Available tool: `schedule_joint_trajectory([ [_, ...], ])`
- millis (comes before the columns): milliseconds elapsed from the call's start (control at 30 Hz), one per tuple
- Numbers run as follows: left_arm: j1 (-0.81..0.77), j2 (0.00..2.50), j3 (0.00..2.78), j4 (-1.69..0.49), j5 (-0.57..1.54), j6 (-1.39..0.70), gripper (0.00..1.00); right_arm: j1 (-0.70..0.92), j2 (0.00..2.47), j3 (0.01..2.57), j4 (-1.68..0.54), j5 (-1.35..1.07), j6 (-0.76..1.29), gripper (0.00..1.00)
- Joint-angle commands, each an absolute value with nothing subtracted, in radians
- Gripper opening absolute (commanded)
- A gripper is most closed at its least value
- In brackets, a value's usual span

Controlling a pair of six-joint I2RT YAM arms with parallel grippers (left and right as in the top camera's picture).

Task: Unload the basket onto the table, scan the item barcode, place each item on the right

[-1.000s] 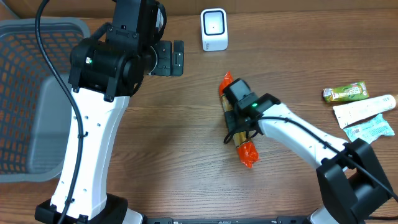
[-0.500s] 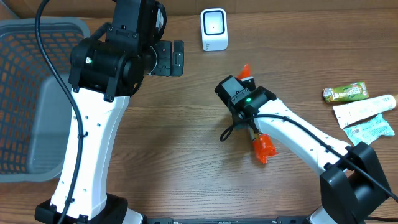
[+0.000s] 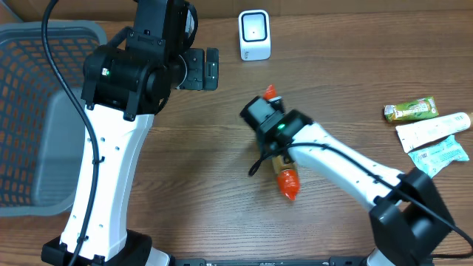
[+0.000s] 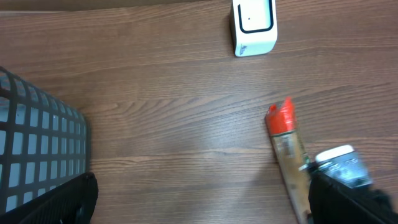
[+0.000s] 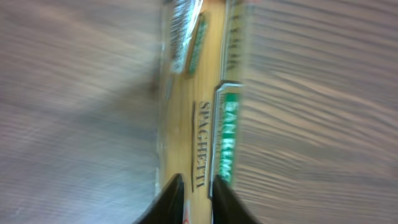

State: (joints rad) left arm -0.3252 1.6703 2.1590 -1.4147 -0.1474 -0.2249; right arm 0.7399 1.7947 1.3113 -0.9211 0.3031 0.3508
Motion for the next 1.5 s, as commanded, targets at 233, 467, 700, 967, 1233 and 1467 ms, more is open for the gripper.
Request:
schedule_joint_trajectory([
  [233,-0.321,1.676,2.162,-1.414,-0.157,-0.206,1.00,0.888,1.842,1.351,-0.866,0.155,0.282,0.35],
  [467,-0.321,1.675,2.162,-1.414,-0.157,-0.206,1.00,0.788,1.793,1.394,-0.941,0.155,0.287,0.48],
  [700,-0.321,1.676,2.162,-1.414,-0.157,-0.206,1.00,0.562,1.675,1.429,-1.002,0.056,0.237,0.96],
  [967,-0.321,1.676,2.162,-1.414,-0.157,-0.206,1.00,0.286,1.811,1.312,-1.007,-0.543,-0.136,1.00],
  [1233,-0.321,1.676,2.162,-1.414,-0.157,-0.206,0.99,0.288,1.948,1.256,-0.971,-0.634,-0.245,1.00],
  [1467,-0.321,1.676,2.162,-1.414,-0.157,-0.206,1.00,0.319,2.022,1.256,-0.932,-0.676,-0.247,1.00],
])
